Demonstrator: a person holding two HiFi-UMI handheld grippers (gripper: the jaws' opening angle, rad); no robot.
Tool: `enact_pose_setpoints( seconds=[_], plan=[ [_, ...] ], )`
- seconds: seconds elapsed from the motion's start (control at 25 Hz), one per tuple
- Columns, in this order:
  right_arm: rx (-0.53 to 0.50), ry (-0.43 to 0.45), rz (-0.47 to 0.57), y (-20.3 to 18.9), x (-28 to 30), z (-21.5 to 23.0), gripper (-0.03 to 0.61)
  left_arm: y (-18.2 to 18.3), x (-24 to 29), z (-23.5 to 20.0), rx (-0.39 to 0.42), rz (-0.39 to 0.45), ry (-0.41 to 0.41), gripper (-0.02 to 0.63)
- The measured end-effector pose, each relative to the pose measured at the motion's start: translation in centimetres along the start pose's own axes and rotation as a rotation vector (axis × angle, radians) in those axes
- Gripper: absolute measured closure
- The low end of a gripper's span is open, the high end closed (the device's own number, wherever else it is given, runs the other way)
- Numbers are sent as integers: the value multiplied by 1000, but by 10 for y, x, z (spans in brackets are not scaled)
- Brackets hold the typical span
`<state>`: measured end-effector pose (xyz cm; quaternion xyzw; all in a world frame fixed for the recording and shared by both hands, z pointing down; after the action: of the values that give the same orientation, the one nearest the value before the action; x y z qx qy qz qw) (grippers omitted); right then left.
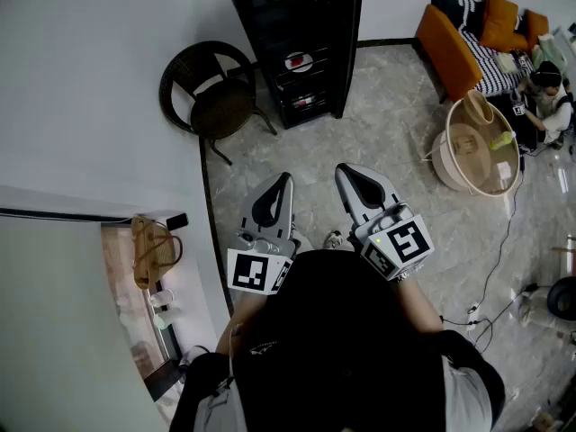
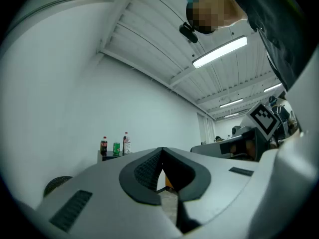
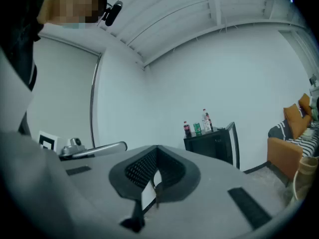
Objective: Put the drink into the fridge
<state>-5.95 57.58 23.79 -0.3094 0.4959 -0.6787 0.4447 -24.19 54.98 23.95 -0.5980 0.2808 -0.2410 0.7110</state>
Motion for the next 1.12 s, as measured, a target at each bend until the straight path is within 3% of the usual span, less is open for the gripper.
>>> enact_pose_setpoints(
  seconds=[0.32,0.72,0.88,1.12],
  plan=[
    [13,28,-29,-2,4,-6,565,-3,-10,2,-25,-25,28,604],
    [3,-8,-24,-3,-3,9,565,-6,7,10,-34,-28,-24,604],
    [61,-15,-12,-2,-4,15,565,-7,13,11,-42,-31,-32,604],
    [64,-39,-18,-5,18,25,565,-19,26,-8,-57,-48,-41,604]
  ],
)
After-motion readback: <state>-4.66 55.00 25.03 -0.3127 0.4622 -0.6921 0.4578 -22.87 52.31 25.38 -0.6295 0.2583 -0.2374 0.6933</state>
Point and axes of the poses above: the fingertips, and each gripper's own axes: x forward along the fingers, z to its right, y out of its top, the point moved 8 cm from there along -x, backward along the fingers, and after that the axes turned 6 degrees about x, right-handed, at the moved point
